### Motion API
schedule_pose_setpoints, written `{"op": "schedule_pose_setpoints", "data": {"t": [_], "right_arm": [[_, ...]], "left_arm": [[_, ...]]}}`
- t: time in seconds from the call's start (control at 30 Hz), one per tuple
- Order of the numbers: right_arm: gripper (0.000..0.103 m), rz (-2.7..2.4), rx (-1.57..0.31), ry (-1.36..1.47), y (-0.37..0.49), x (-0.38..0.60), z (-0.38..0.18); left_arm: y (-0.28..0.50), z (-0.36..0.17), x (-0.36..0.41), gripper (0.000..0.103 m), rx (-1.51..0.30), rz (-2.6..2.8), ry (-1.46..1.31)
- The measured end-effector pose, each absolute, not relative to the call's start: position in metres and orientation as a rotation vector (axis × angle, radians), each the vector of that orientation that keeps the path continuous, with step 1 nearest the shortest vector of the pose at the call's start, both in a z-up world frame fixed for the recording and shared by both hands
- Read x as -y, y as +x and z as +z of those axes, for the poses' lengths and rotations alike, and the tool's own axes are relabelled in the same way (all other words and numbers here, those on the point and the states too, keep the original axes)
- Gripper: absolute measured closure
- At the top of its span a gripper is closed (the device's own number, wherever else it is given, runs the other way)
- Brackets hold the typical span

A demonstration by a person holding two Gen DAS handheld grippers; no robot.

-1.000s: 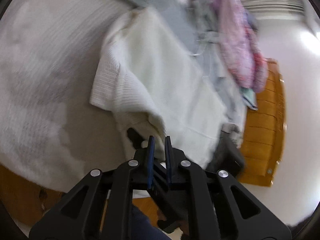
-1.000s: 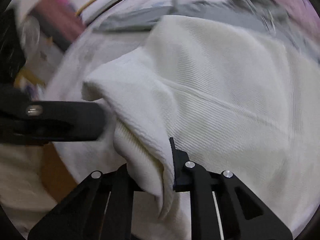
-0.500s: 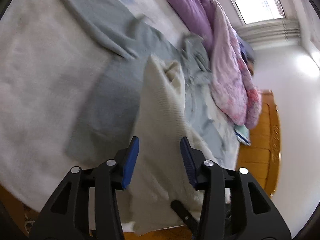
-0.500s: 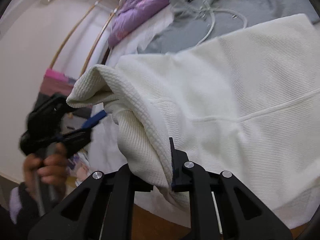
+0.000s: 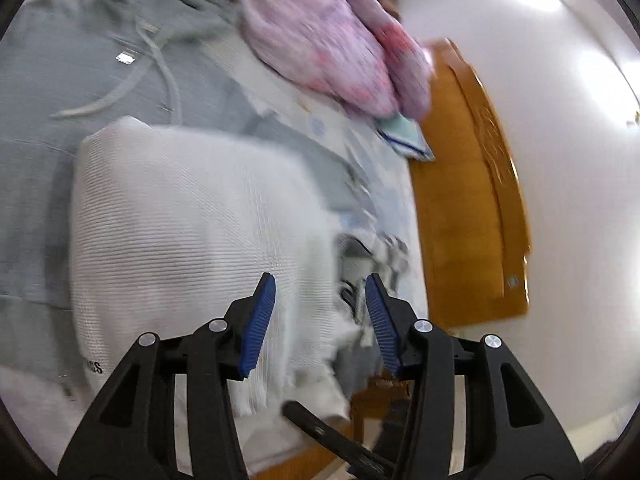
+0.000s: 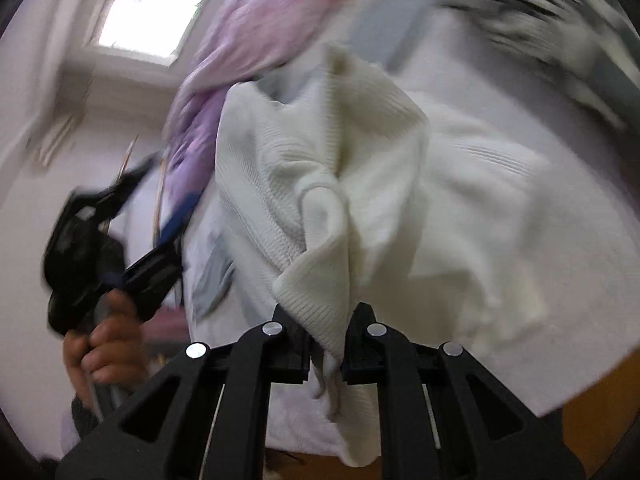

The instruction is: Fold large clothes

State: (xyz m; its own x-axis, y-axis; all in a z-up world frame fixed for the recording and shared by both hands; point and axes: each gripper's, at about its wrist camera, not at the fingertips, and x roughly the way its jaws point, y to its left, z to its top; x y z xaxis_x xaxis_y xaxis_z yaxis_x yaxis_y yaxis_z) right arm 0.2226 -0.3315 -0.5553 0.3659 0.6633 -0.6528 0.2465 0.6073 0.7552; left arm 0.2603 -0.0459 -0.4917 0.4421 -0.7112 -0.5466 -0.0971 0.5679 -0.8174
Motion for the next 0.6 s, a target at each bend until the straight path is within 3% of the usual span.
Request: {"op": "schedule_pose_setpoints", "data": {"t": [0.13, 0.23, 0.37, 0.47, 0.6], "right_arm": [[0.093, 0.242, -1.298, 1.006, 0.211, 0.364, -0.609], [0.084, 0.208, -1.372, 0.994, 0.212, 0.372, -0.63], [0.074, 0.2, -1.399, 0.935, 0.213, 0.374, -0.624], [0.051, 0.143, -1.423, 0.838, 0.22, 0.38, -0.616], [0.05, 0.135, -1.418, 0.746, 0.223, 0.393, -0.603]], "left_arm": [[0.258, -0.511, 0.054, 0.046, -1.135, -0.357, -0.834], [0.247, -0.536, 0.045, 0.046, -1.225, -0.19, -0.766], [0.228, -0.557, 0.029, 0.04, -1.282, -0.066, -0.714], [0.215, -0.576, 0.024, 0.04, -1.338, -0.028, -0.727], [0.201, -0.594, 0.029, 0.036, -1.381, -0.029, -0.685]]}}
